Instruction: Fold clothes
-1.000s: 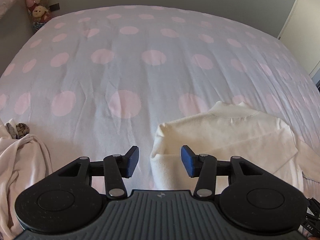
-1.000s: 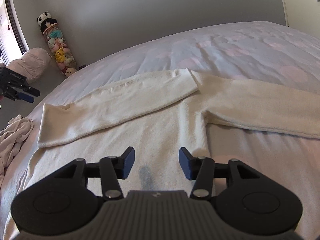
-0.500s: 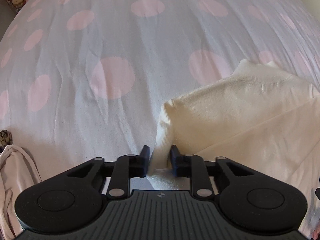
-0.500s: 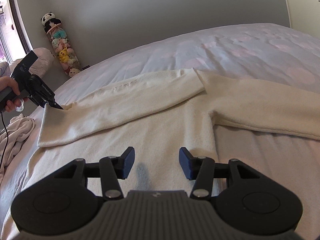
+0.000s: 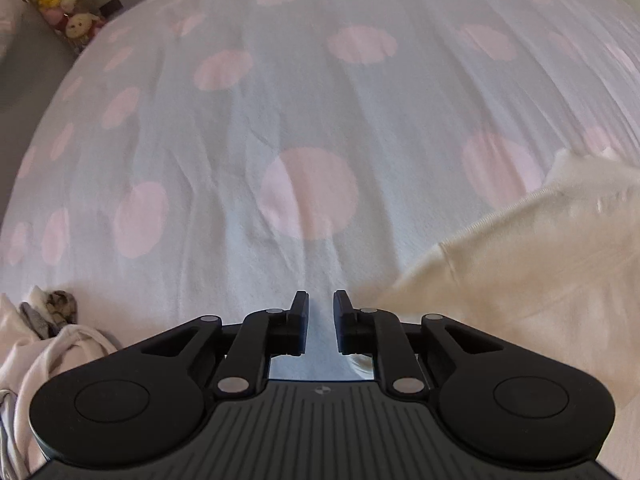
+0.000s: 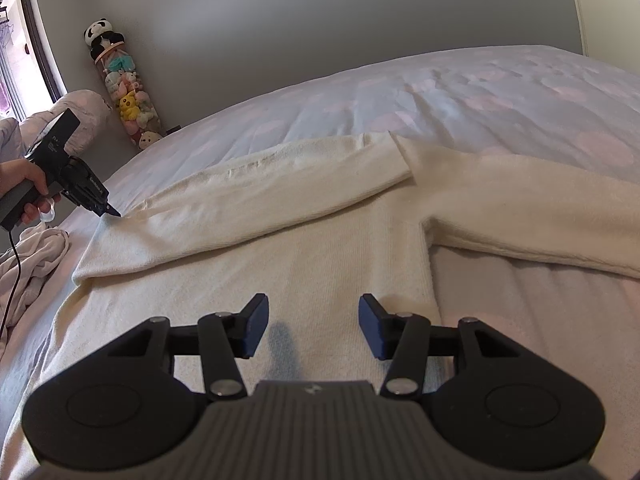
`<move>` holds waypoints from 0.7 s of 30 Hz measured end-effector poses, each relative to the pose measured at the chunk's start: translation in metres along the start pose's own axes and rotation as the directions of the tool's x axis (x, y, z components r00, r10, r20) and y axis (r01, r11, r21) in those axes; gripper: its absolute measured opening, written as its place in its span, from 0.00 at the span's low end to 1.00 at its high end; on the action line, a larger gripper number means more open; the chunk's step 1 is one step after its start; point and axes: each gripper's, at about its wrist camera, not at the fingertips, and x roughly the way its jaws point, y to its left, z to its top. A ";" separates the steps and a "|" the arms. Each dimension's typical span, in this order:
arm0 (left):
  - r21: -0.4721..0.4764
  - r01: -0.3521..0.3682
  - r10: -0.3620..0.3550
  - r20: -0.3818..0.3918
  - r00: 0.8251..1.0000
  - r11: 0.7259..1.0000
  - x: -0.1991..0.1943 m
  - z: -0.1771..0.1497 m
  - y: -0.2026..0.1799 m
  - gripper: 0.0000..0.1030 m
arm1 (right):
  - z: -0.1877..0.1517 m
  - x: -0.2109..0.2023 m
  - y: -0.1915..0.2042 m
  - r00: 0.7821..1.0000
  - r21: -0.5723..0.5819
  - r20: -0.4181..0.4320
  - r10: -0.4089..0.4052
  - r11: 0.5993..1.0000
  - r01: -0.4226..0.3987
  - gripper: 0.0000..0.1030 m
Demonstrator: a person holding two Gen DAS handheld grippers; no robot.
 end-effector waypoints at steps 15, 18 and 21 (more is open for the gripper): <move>-0.009 0.240 -0.235 0.178 0.956 0.971 -0.071 -0.093 0.005 0.46 | 0.028 -0.011 -0.015 0.997 0.098 0.040 -0.061 0.994 0.056 0.51; 0.053 0.235 -0.240 0.179 0.954 0.971 -0.076 -0.118 -0.007 0.46 | 0.041 -0.008 -0.021 0.996 0.087 0.044 -0.083 0.993 0.079 0.50; 0.133 0.226 -0.248 0.176 0.953 0.965 -0.079 -0.139 -0.023 0.46 | 0.050 -0.002 -0.023 0.993 0.046 0.031 -0.111 0.993 0.110 0.50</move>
